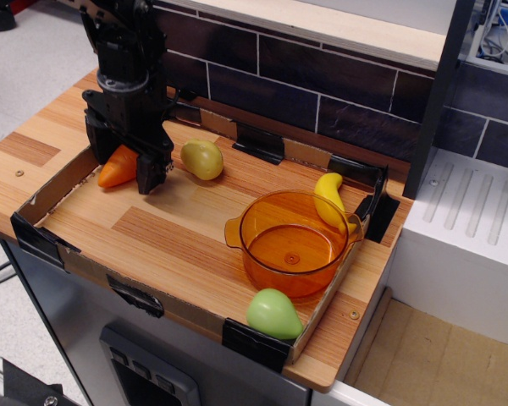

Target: Put carrot in pot

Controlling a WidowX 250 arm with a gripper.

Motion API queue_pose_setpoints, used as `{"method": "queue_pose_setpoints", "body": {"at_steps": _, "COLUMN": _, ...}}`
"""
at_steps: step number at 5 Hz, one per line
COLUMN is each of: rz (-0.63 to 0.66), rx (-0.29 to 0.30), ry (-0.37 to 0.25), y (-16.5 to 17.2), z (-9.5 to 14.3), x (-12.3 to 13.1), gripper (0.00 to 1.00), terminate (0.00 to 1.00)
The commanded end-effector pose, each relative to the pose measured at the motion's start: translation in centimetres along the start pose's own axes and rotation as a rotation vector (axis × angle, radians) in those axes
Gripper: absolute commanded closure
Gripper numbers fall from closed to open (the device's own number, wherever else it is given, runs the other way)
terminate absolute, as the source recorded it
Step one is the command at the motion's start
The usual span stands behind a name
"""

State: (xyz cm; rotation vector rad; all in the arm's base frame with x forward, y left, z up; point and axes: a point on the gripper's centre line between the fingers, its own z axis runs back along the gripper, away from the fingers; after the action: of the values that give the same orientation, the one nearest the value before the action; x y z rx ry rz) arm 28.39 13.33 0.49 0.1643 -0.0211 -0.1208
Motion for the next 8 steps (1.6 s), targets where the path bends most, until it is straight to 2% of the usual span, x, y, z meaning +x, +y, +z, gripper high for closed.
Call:
{"method": "queue_pose_setpoints", "body": {"at_steps": 1, "rz": 0.005, "rx": -0.007, "ry": -0.009, "y": 0.8, "z": 0.4, "x": 0.7, "gripper": 1.0, "terminate": 0.0}}
{"method": "queue_pose_setpoints", "body": {"at_steps": 2, "rz": 0.0, "rx": -0.012, "ry": -0.028, "y": 0.9, "z": 1.4, "x": 0.2, "gripper": 1.0, "terminate": 0.0}}
{"method": "queue_pose_setpoints", "body": {"at_steps": 4, "rz": -0.011, "rx": -0.055, "ry": -0.093, "y": -0.9, "z": 6.1, "x": -2.0, "gripper": 1.0, "terminate": 0.0}}
{"method": "queue_pose_setpoints", "body": {"at_steps": 6, "rz": 0.022, "rx": -0.176, "ry": -0.007, "y": -6.7, "z": 10.2, "x": -1.3, "gripper": 1.0, "terminate": 0.0}}
{"method": "queue_pose_setpoints", "body": {"at_steps": 8, "rz": 0.054, "rx": -0.147, "ry": -0.023, "y": -12.7, "z": 11.3, "x": 0.9, "gripper": 1.0, "terminate": 0.0}}
